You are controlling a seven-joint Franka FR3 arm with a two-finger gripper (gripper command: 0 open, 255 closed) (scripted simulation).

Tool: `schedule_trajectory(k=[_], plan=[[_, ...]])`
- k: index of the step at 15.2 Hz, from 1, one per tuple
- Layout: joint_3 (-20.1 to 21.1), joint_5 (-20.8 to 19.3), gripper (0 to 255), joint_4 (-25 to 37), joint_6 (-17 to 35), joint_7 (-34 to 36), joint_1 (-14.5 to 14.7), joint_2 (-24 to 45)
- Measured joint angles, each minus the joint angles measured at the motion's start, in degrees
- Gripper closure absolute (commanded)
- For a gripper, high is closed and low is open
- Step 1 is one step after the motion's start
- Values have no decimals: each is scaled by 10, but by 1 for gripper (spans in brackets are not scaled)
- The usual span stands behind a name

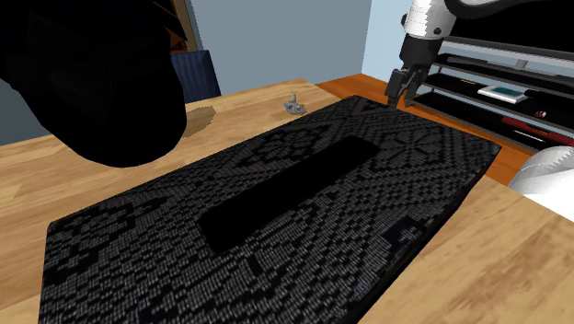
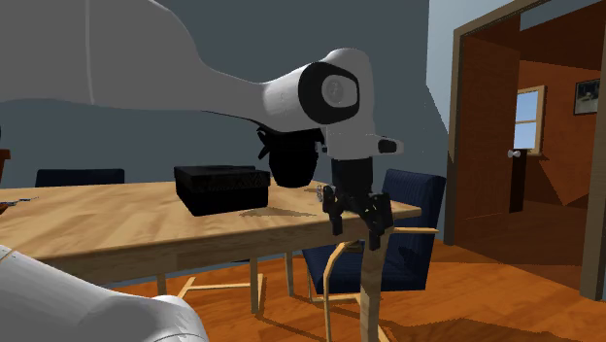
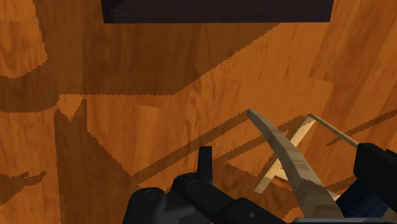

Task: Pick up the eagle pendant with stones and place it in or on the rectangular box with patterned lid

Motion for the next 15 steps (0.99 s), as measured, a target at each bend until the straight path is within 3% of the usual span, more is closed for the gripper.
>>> schedule_trajectory(k=[7,8,15], plan=[[40,44,0,56,2,60,16,57],[49,33,0,73,-8,74,18,72],[102,94,0,185,6,161,37,177]])
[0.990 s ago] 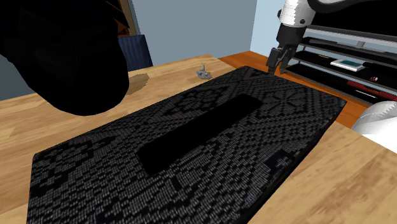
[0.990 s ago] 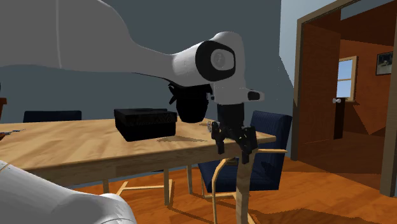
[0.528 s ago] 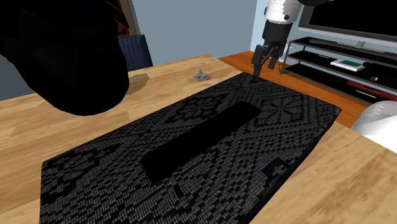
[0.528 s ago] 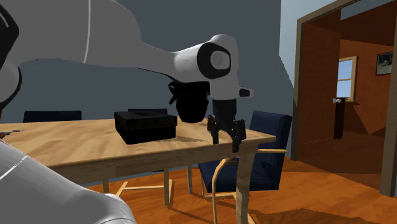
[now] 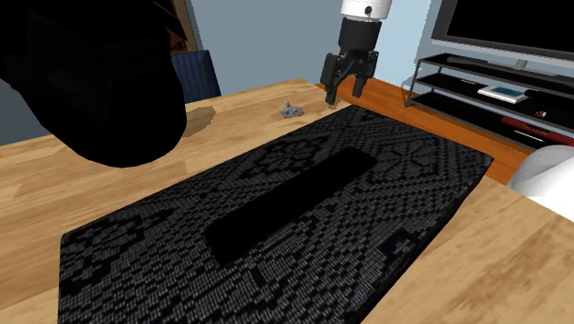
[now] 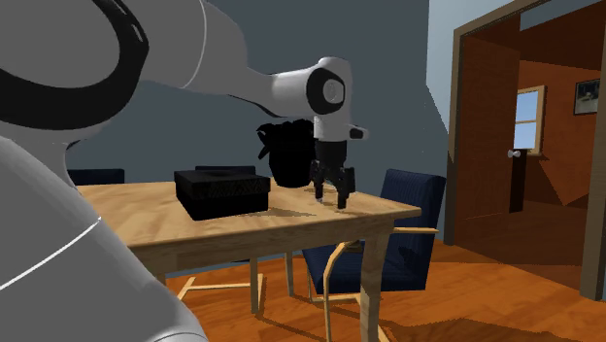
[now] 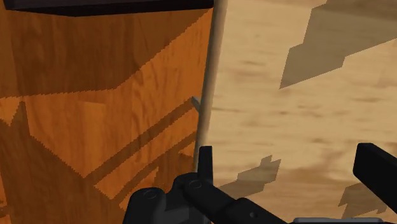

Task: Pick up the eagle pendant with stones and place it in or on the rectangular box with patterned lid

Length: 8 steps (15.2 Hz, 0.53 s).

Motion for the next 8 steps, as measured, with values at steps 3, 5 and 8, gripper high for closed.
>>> schedule_trajectory(k=[3,5,8], plan=[[22,10,0,58,1,36,3,51],[37,14,0,95,2,62,6,84],[60,15,0,158,0,104,12,135]])
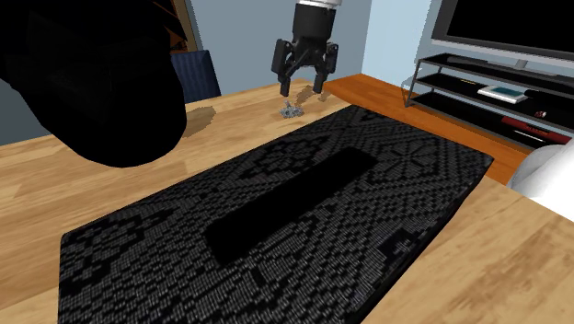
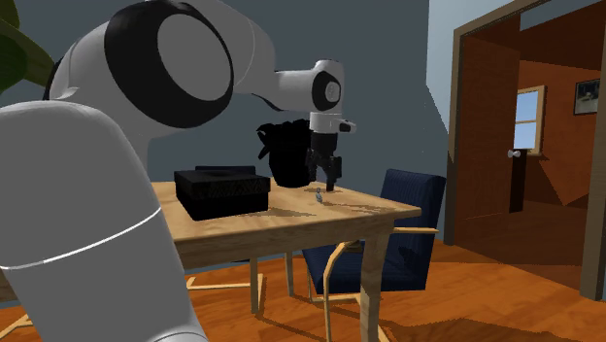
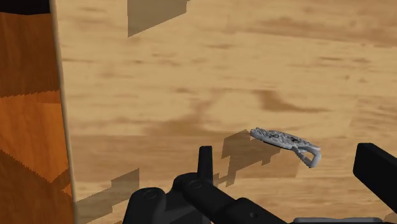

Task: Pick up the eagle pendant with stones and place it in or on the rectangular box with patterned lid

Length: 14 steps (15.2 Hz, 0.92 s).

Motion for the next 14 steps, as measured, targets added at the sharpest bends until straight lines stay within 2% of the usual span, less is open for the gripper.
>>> schedule_trajectory(k=[2,9,14], plan=[[4,-1,0,16,0,8,1,15],[12,2,0,-25,47,11,5,19],[13,2,0,-31,54,10,5,19]])
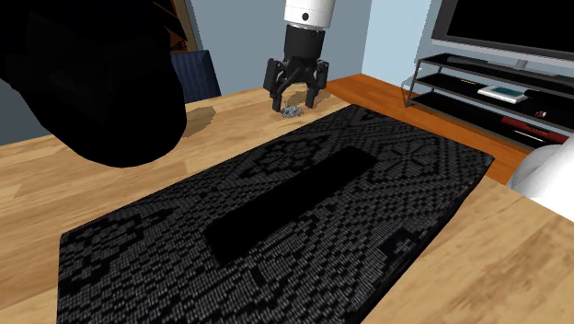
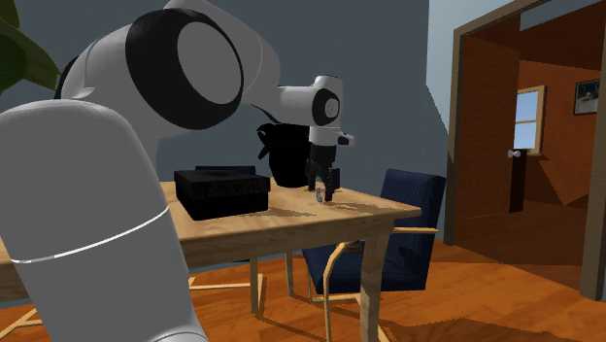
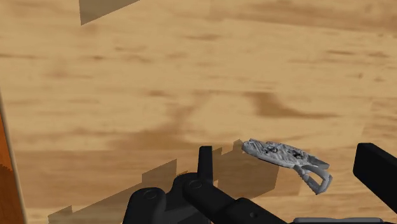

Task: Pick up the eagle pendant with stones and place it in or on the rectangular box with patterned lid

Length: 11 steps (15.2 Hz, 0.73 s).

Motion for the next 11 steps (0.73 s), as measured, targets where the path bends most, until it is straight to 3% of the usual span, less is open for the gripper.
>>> schedule_trajectory(k=[1,2,11], plan=[[0,0,0,0,0,0,0,0],[0,0,255,0,0,0,0,0],[0,0,255,0,0,0,0,0]])
